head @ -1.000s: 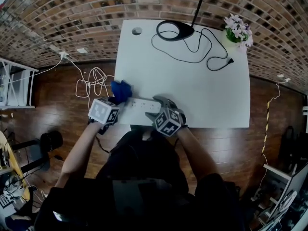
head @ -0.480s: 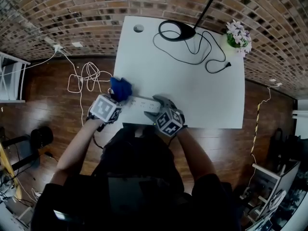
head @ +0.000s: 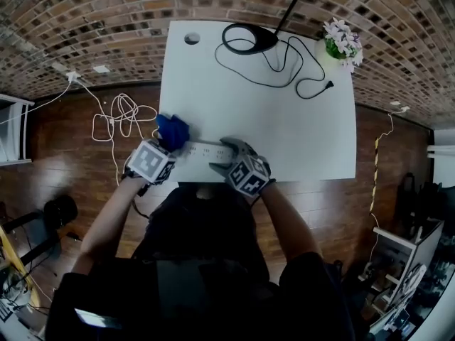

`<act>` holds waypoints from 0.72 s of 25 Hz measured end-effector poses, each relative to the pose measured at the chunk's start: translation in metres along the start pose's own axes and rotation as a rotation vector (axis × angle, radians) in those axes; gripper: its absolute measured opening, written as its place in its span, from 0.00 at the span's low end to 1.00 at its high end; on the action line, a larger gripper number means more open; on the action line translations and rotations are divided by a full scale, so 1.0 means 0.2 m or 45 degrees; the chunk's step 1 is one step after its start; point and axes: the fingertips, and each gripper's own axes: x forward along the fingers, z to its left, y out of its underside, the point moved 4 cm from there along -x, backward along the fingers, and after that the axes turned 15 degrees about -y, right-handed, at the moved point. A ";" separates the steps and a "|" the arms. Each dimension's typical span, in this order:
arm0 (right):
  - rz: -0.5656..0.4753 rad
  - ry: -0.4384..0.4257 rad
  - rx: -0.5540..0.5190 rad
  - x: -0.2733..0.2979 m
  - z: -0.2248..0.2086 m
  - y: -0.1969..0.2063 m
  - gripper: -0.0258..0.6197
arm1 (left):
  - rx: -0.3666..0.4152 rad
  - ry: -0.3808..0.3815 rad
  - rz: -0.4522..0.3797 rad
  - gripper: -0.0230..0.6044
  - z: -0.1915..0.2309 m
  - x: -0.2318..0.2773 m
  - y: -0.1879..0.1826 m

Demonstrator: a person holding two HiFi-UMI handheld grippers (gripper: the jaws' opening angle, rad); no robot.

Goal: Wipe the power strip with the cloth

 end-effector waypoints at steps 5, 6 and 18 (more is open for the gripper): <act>-0.058 -0.041 -0.024 -0.01 -0.01 0.01 0.57 | -0.038 -0.065 0.039 0.12 -0.05 0.00 -0.03; -0.064 -0.053 -0.044 -0.01 -0.01 0.01 0.57 | -0.045 -0.085 0.040 0.12 -0.07 0.00 -0.04; -0.020 -0.249 -0.232 -0.02 0.03 0.06 0.45 | -0.148 -0.263 0.063 0.12 -0.15 -0.02 -0.08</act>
